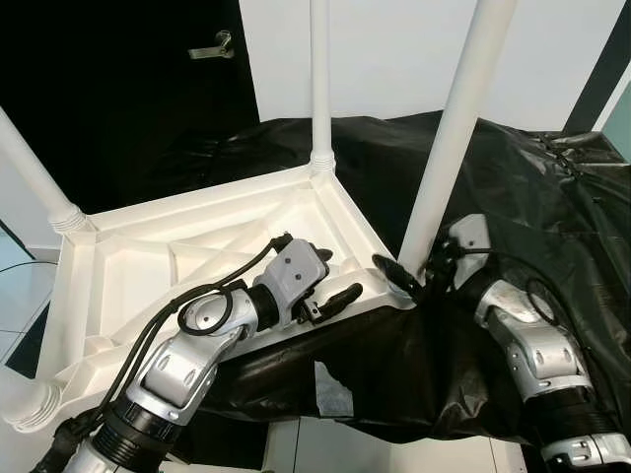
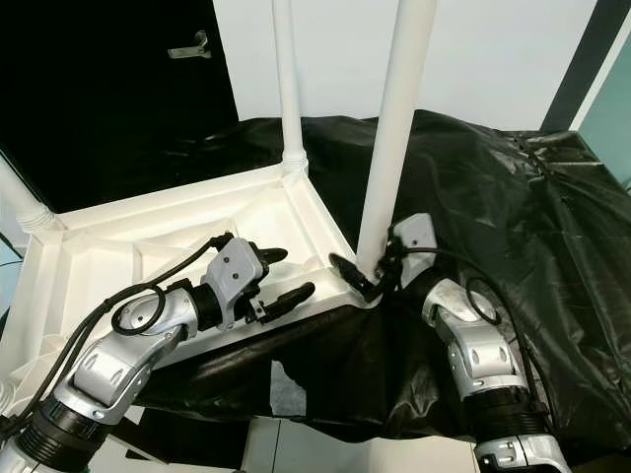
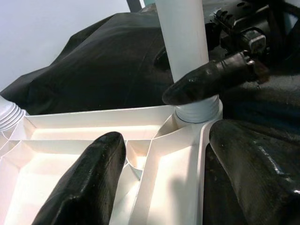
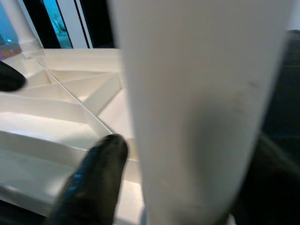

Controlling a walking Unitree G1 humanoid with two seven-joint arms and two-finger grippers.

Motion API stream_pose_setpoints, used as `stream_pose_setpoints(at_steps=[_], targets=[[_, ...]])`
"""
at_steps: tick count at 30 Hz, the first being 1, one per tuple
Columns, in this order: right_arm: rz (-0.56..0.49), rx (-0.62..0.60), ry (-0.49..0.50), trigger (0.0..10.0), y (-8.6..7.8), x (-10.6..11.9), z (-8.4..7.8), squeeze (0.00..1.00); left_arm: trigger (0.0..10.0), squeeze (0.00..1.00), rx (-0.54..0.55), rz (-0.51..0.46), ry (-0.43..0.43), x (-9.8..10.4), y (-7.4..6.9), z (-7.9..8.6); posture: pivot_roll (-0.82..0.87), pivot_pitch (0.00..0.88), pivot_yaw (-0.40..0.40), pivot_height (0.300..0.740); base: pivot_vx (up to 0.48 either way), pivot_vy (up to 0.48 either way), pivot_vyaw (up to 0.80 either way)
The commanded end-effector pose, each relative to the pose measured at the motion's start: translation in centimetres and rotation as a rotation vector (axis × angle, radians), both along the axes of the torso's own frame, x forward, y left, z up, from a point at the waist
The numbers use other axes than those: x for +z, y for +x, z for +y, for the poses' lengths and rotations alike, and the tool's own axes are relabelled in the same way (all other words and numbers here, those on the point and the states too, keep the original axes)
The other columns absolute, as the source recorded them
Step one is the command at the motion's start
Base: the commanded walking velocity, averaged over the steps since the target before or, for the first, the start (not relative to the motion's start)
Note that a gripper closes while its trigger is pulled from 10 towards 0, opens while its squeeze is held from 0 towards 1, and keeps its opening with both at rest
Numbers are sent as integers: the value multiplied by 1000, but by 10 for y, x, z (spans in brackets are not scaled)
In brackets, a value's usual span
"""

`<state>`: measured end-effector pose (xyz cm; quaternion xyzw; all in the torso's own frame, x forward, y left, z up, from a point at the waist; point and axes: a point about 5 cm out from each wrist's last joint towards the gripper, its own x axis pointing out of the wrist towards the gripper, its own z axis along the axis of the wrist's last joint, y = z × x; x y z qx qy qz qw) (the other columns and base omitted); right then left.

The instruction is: Building children table

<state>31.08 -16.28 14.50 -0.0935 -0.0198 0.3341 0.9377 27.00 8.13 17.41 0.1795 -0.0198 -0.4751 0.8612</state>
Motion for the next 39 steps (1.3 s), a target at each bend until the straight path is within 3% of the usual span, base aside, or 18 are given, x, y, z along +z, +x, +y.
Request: stream_pose_setpoints(at_steps=[1,9,10,14,20,24,29,35,39], targets=[[17,28,-37,0,1,-7,3,0,10000,0,-56,14,30,-1,-1,3,38,0,31,740,0,0,0],[10,-63,-52,0,6,-9,-6,0,10000,0,-46,18,32,-3,-1,5,39,0,28,740,0,0,0],[8,-92,-41,10000,7,-9,-6,0,10000,0,-44,17,32,-3,-1,5,39,0,26,740,0,0,0],[-6,-152,-37,10000,7,-10,-4,0,10000,0,-44,17,33,-3,-2,5,37,0,27,740,0,0,0],[17,-422,61,10000,-1,-20,1,0,10000,0,-33,47,35,-10,-5,8,36,0,35,740,0,0,0],[19,-507,94,10000,-3,-21,4,0,10000,0,-35,54,36,-11,-6,8,36,0,37,740,0,0,0],[-2,-638,157,10000,-9,-20,20,0,10000,0,-31,67,30,-14,-6,8,33,0,44,740,0,0,0],[20,-708,197,10000,-13,-24,34,0,10000,0,5,124,-28,-28,-8,4,28,0,48,740,0,0,0],[22,-722,193,10000,-14,-25,30,0,10000,0,20,152,-83,-34,-10,2,29,0,44,740,0,0,0]])
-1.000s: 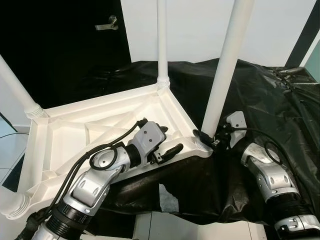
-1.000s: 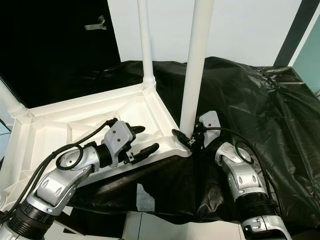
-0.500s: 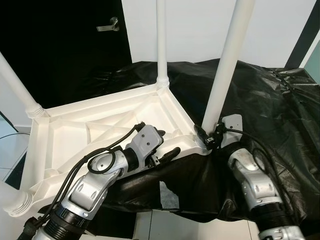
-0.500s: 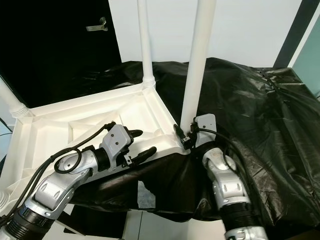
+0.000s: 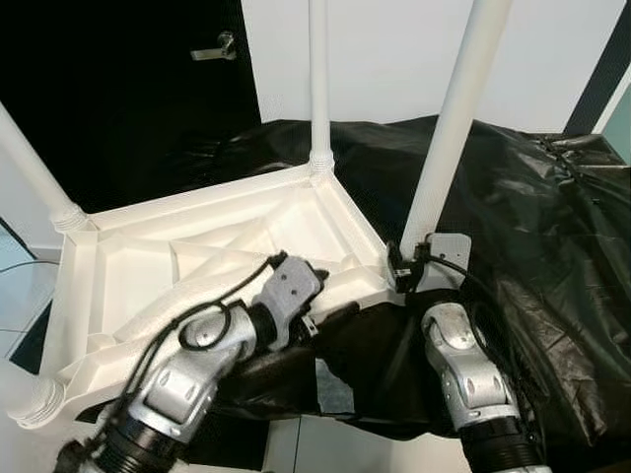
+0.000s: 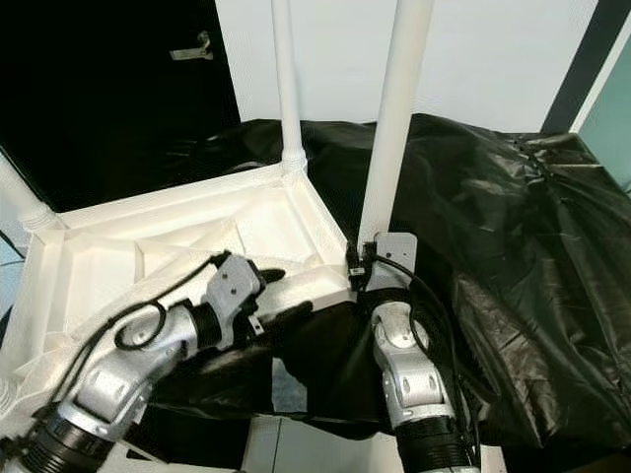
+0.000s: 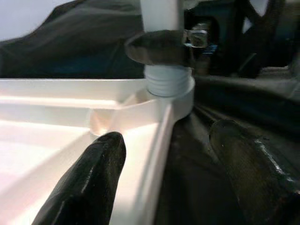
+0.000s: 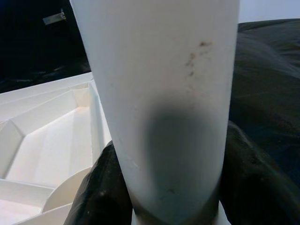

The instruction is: Building children table

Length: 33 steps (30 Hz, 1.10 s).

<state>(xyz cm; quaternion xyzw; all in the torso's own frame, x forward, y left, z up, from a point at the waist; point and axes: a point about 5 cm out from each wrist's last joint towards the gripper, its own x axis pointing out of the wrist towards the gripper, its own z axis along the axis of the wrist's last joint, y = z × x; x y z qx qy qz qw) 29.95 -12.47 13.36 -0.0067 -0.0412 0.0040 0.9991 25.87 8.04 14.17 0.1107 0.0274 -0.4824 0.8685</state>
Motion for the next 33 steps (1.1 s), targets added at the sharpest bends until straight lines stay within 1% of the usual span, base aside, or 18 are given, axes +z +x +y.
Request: stream_pose_setpoints(at_steps=[1,5,6,7,8,11,12,13,14,15,16,17,20,22,23,27,31,33], targets=[[68,-55,10,10000,-3,-14,-10,0,10000,0,16,9,-21,-4,0,2,29,0,44,740,0,0,0],[64,-60,24,10000,-3,-13,-11,0,10000,0,32,11,-63,-7,-1,0,32,0,43,740,0,0,0],[53,-54,30,10000,-3,-12,-10,43,10000,0,42,18,-93,-7,-1,0,32,0,42,740,0,0,0],[53,-54,30,10000,-3,-12,-10,43,10000,0,42,18,-93,-7,-1,0,32,0,42,740,0,0,0],[39,-47,34,10000,-4,-10,-9,1000,10000,0,48,19,-116,-8,-2,-1,31,0,42,740,0,0,0],[8,-11,37,10000,-6,-6,-9,1000,10000,0,46,21,-153,-8,-3,-2,29,0,48,740,0,0,0],[-23,48,38,10000,-9,-3,-12,1000,10000,0,37,29,-189,-8,-4,-3,24,0,51,740,0,0,0],[-42,132,26,10000,-12,0,-15,416,10000,0,20,25,-217,-7,-5,-3,19,0,54,740,0,0,0],[-42,132,26,10000,-12,0,-15,416,10000,0,20,25,-217,-7,-5,-3,19,0,54,740,0,0,0],[-56,245,-8,10000,-15,3,-22,0,10000,0,-14,27,-246,-7,-7,-4,15,0,52,740,0,0,0],[-56,245,-8,10000,-15,3,-22,0,10000,0,-14,27,-246,-7,-7,-4,15,0,52,740,0,0,0],[-51,310,-19,10000,-15,3,-28,0,10000,0,-24,13,-257,-7,-6,-4,14,0,50,740,0,0,0],[-45,363,-33,10000,-14,3,-32,0,10000,0,-26,5,-267,-9,-5,-2,12,0,50,740,0,0,0],[-24,488,-90,10000,-11,2,-37,0,10000,0,-26,-10,-271,-13,-3,0,8,0,51,740,0,0,0],[-1,546,-96,10000,-8,0,-38,0,10000,0,-33,-12,-278,-14,-3,0,11,0,47,740,0,0,0],[14,617,-128,10000,-3,1,-40,0,10000,0,-59,-11,-290,-13,-5,-1,14,0,44,740,0,0,0],[29,698,-187,10000,12,10,-40,0,10000,0,-174,-38,-222,-11,-15,-2,21,0,43,740,0,0,0],[29,707,-197,10000,14,11,-41,0,10000,0,-188,-37,-218,-10,-16,-3,21,0,43,740,0,0,0]])
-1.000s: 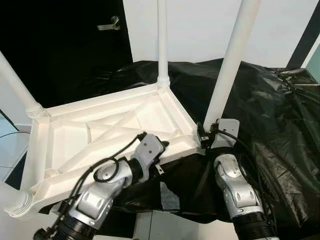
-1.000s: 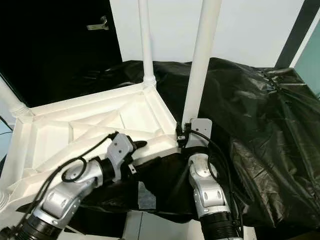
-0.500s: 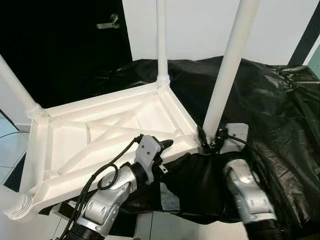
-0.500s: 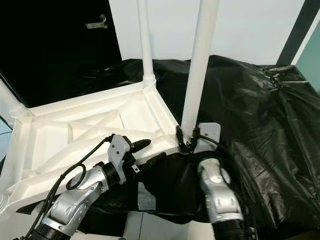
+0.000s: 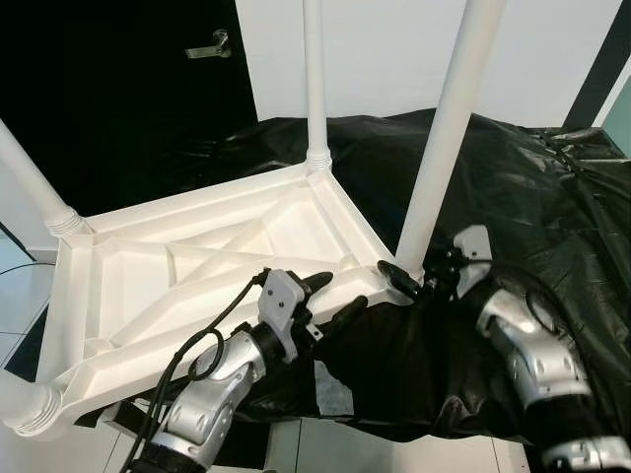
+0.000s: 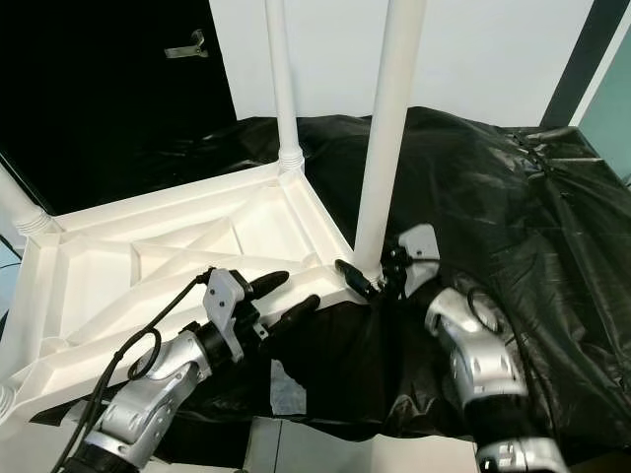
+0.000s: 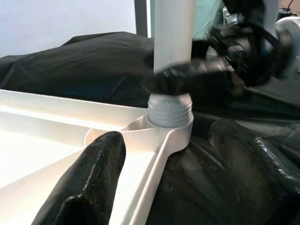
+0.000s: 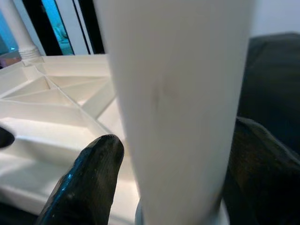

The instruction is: Building children table

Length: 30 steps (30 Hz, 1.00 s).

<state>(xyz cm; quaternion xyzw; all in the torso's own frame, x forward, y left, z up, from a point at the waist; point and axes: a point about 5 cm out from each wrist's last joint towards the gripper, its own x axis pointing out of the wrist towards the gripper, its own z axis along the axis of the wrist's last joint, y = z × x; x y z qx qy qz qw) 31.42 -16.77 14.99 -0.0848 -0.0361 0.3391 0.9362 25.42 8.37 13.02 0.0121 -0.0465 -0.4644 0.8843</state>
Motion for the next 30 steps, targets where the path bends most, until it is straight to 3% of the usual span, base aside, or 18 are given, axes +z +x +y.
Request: stream_pose_setpoints(at_steps=[1,6,7,8,16,17,18,19,23,29,30], targets=[[20,34,-30,10000,3,-6,1,0,10000,0,-244,-29,42,2,-14,-6,19,0,43,740,0,0,0],[33,55,-52,10000,7,-9,2,0,10000,0,-274,-30,61,0,-17,-6,18,0,46,740,0,0,0],[37,63,-61,2118,8,-10,3,0,10000,0,-284,-32,67,-1,-17,-6,18,0,49,740,0,0,0],[44,73,-62,0,9,-12,3,0,10000,0,-288,-39,71,-2,-16,-7,19,0,48,740,0,0,0],[59,-28,-2,0,11,-23,-3,0,10000,0,-302,-45,80,-4,-17,-10,19,0,47,740,0,0,0],[58,-58,4,4549,11,-24,-3,0,10000,0,-303,-44,81,-4,-17,-10,20,0,45,740,0,0,0],[58,-58,4,4549,11,-24,-3,0,10000,0,-303,-44,81,-4,-17,-10,20,0,45,740,0,0,0],[52,-82,22,10000,11,-24,-2,0,10000,0,-303,-43,80,-3,-17,-10,20,0,45,740,0,0,0],[44,-140,28,10000,11,-25,-1,0,10000,0,-305,-40,82,-3,-17,-9,22,0,43,740,0,0,0],[86,-487,138,10000,1,-44,13,0,10000,0,-308,-34,81,-5,-19,-9,27,0,26,740,0,0,0],[86,-487,138,10000,1,-44,13,0,10000,0,-308,-34,81,-5,-19,-9,27,0,26,740,0,0,0]])
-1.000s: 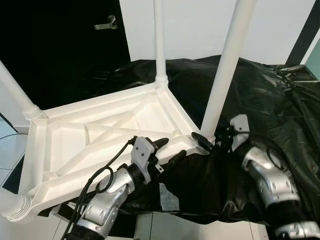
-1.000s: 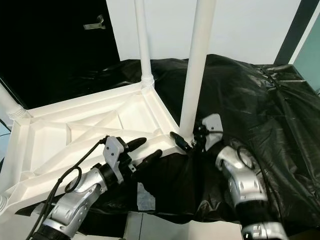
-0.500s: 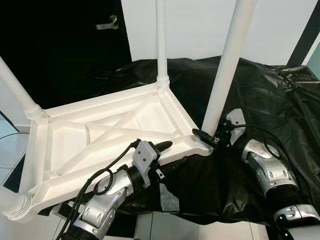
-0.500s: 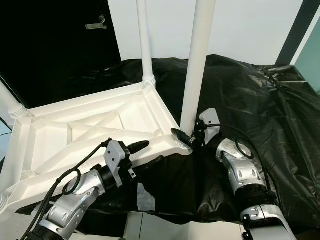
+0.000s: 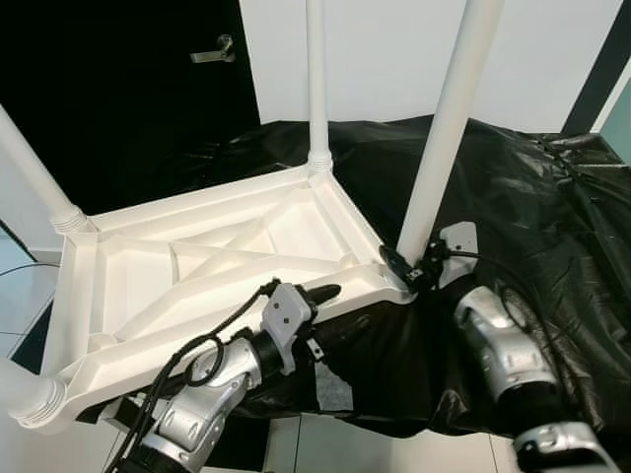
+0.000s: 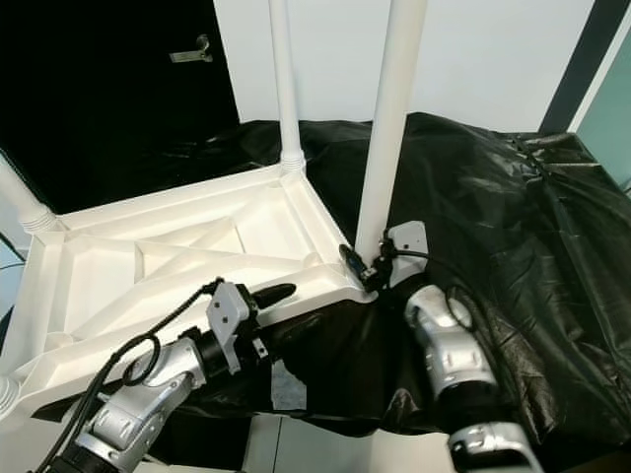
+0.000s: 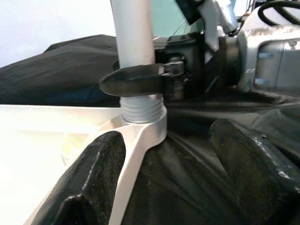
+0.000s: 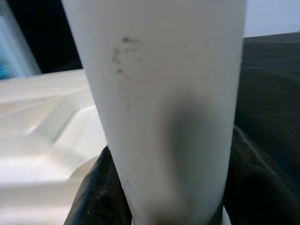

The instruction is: Building children table

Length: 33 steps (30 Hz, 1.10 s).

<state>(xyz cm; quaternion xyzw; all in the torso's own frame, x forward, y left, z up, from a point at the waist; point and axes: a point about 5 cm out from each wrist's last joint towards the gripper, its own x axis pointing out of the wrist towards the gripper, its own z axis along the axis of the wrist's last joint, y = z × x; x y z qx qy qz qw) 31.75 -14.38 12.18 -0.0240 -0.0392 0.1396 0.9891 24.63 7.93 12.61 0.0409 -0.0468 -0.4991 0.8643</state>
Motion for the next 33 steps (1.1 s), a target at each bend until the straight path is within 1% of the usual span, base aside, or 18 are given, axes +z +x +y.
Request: stream_pose_setpoints(at_steps=[1,2,4,5,7,8,9,11,15,16,17,18,26,27,30,31,32,33], targets=[[84,-130,0,10000,-5,-19,-10,0,10000,0,-230,1,29,-1,-12,-4,27,0,25,740,0,0,0],[84,-130,0,10000,-5,-19,-10,0,10000,0,-230,1,29,-1,-12,-4,27,0,25,740,0,0,0],[89,-211,5,10000,-11,-24,-6,0,10000,0,-227,3,32,-1,-11,-3,26,0,26,740,0,0,0],[89,-211,5,10000,-11,-24,-6,0,10000,0,-227,3,32,-1,-11,-3,26,0,26,740,0,0,0],[83,-278,24,10000,-15,-26,0,0,10000,0,-224,3,39,-2,-11,-2,28,0,26,740,0,0,0],[83,-278,24,10000,-15,-26,0,0,10000,0,-224,3,39,-2,-11,-2,28,0,26,740,0,0,0],[74,-296,54,10000,-18,-25,6,0,10000,0,-220,-3,51,-2,-9,-1,30,0,26,740,0,0,0],[66,-296,62,10000,-19,-22,9,0,10000,0,-217,-6,54,-1,-8,0,28,0,29,740,0,0,0],[60,-307,54,10000,-19,-20,8,0,10000,0,-216,-7,55,0,-8,-1,30,0,26,740,0,0,0],[53,-311,48,10000,-18,-19,5,929,10000,0,-215,-11,58,0,-7,-1,31,0,24,740,0,0,0],[53,-311,48,10000,-18,-19,5,929,10000,0,-215,-11,58,0,-7,-1,31,0,24,740,0,0,0],[45,-299,43,10000,-18,-16,3,1000,10000,0,-213,-15,60,1,-6,-1,32,0,24,740,0,0,0],[-2,-218,29,10000,-20,-8,-6,1000,10000,0,-208,-15,65,1,-5,0,35,0,21,740,0,0,0],[-10,-166,30,10000,-21,-6,-8,0,10000,0,-208,-16,66,1,-5,1,34,0,20,740,0,0,0],[-18,-41,26,10000,-26,-4,-13,0,10000,0,-206,-16,66,1,-5,2,32,0,23,740,0,0,0],[-18,-1,9,10000,-26,-4,-17,0,10000,0,-207,-16,67,1,-5,2,30,0,25,740,0,0,0],[-18,-1,9,10000,-26,-4,-17,0,10000,0,-207,-16,67,1,-5,2,30,0,25,740,0,0,0],[-22,55,-21,10000,-25,-1,-22,0,10000,0,-210,-15,67,1,-5,2,27,0,29,740,0,0,0]])
